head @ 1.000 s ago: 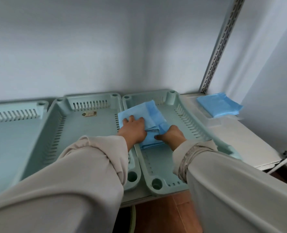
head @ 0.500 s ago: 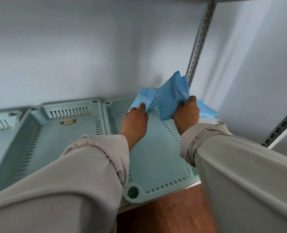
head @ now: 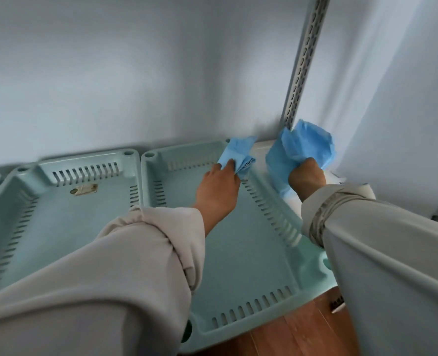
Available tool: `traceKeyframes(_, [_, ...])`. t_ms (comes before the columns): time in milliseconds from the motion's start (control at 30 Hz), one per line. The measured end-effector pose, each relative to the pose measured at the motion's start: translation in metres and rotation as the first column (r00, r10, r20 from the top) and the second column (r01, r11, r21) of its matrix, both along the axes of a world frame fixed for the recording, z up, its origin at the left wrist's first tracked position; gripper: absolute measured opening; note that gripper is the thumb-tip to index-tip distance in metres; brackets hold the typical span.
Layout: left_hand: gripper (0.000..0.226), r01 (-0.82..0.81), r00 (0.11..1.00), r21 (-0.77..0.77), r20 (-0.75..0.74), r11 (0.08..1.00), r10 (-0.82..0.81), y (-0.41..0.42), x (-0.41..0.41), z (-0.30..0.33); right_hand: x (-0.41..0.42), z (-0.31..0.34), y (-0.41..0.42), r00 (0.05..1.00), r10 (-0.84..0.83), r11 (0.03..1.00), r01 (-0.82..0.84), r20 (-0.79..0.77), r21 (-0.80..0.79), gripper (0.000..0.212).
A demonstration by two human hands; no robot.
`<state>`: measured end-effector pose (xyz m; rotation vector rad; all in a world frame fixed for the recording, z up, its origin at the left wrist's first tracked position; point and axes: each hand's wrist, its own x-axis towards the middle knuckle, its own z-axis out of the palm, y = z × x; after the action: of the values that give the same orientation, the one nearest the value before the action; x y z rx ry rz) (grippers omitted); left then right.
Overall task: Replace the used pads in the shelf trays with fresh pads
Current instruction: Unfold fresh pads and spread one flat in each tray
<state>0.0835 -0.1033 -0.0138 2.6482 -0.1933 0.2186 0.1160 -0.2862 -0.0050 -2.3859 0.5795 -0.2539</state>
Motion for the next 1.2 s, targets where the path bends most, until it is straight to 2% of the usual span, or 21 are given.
traceKeyframes(133, [0.041, 0.008, 1.000, 0.022, -0.025, 1.000, -0.007, 0.000, -0.001, -0.009, 0.007, 0.000, 0.001, 0.990, 0.018, 0.977, -0.047, -0.139, -0.206, 0.038])
traceKeyframes(300, [0.040, 0.029, 0.999, 0.038, -0.022, 0.999, -0.028, -0.003, -0.002, -0.008, 0.008, -0.004, -0.008, 0.994, -0.023, 0.977, -0.001, -0.109, -0.214, 0.055])
traceKeyframes(433, [0.037, 0.010, 0.999, 0.044, -0.042, 0.999, -0.008, 0.000, -0.002, -0.005, 0.006, -0.015, 0.005, 0.990, -0.126, 0.966, 0.139, 0.070, -0.220, 0.073])
traceKeyframes(567, [0.035, -0.007, 0.995, 0.047, -0.096, 0.999, 0.011, 0.002, -0.015, -0.001, -0.004, -0.013, 0.019, 0.972, -0.125, 0.962, 0.167, 0.197, -0.214, 0.056])
traceKeyframes(633, [0.033, -0.017, 0.994, 0.043, -0.107, 0.999, 0.021, 0.005, -0.021, 0.003, -0.014, -0.007, 0.035, 0.962, -0.020, 0.978, 0.077, 0.274, -0.196, 0.044])
traceKeyframes(667, [0.032, -0.022, 0.994, 0.046, -0.110, 0.999, 0.027, 0.007, -0.025, 0.004, -0.020, -0.003, 0.046, 0.955, 0.056, 0.991, -0.017, 0.291, -0.133, 0.038])
traceKeyframes(733, [0.033, -0.036, 0.993, 0.051, -0.110, 0.998, 0.041, 0.013, -0.032, 0.008, -0.038, 0.007, 0.074, 0.953, 0.187, 0.968, -0.220, 0.237, 0.119, 0.039])
traceKeyframes(800, [0.034, -0.043, 0.990, 0.049, -0.131, 0.998, 0.049, 0.021, -0.044, 0.014, -0.060, 0.019, 0.101, 0.960, 0.245, 0.846, -0.281, 0.139, 0.452, 0.040])
traceKeyframes(867, [0.034, -0.021, 0.978, 0.038, -0.205, 0.999, 0.028, 0.026, -0.053, 0.019, -0.073, 0.025, 0.118, 0.963, 0.257, 0.693, -0.246, 0.087, 0.678, 0.027])
traceKeyframes(900, [0.034, 0.001, 0.969, 0.015, -0.247, 1.000, 0.003, 0.031, -0.059, 0.021, -0.080, 0.027, 0.126, 0.965, 0.250, 0.653, -0.231, 0.083, 0.721, 0.022])
traceKeyframes(1000, [0.039, 0.066, 0.932, -0.126, -0.347, 0.990, -0.107, 0.052, -0.077, 0.026, -0.095, 0.027, 0.148, 0.979, 0.159, 0.609, -0.200, 0.128, 0.768, 0.034])
traceKeyframes(1133, [0.041, 0.087, 0.924, -0.352, -0.320, 0.932, -0.207, 0.089, -0.107, 0.028, -0.118, 0.017, 0.176, 0.979, 0.084, 0.546, -0.199, 0.183, 0.814, 0.039])
traceKeyframes(1200, [0.046, 0.021, 0.918, -0.510, -0.330, 0.860, -0.218, 0.103, -0.118, 0.026, -0.124, 0.018, 0.183, 0.975, 0.090, 0.562, -0.218, 0.202, 0.798, 0.039])
